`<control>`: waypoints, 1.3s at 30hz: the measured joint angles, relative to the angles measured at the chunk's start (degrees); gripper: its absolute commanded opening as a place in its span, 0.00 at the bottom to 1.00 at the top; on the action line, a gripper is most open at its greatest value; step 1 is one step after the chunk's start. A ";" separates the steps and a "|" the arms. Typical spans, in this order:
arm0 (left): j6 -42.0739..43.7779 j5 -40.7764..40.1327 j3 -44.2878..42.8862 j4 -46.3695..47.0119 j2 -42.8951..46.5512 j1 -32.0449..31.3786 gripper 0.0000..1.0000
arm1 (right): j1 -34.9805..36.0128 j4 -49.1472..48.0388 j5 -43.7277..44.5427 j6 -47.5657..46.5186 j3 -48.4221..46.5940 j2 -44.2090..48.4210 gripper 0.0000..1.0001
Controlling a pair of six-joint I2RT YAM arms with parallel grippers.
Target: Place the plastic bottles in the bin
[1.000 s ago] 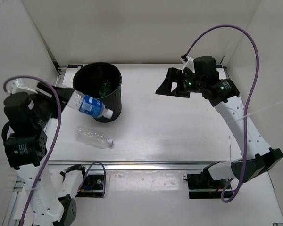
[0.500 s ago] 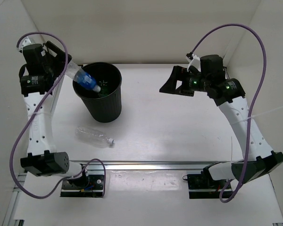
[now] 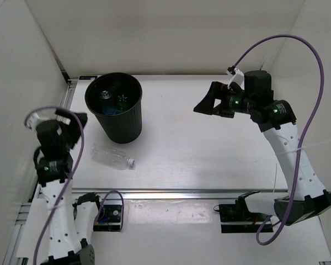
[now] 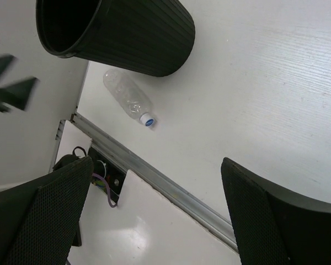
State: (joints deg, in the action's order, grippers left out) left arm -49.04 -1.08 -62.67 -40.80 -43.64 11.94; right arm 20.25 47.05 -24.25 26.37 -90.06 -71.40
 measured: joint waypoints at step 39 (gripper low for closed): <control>-6.47 17.90 44.00 27.36 -15.17 3.78 0.62 | -1.49 0.31 -3.23 -1.33 1.77 -0.24 1.00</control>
State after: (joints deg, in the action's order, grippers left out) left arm -55.51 16.82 -18.68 -13.43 -58.81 15.73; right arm 18.76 47.35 -27.49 25.04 -88.29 -71.64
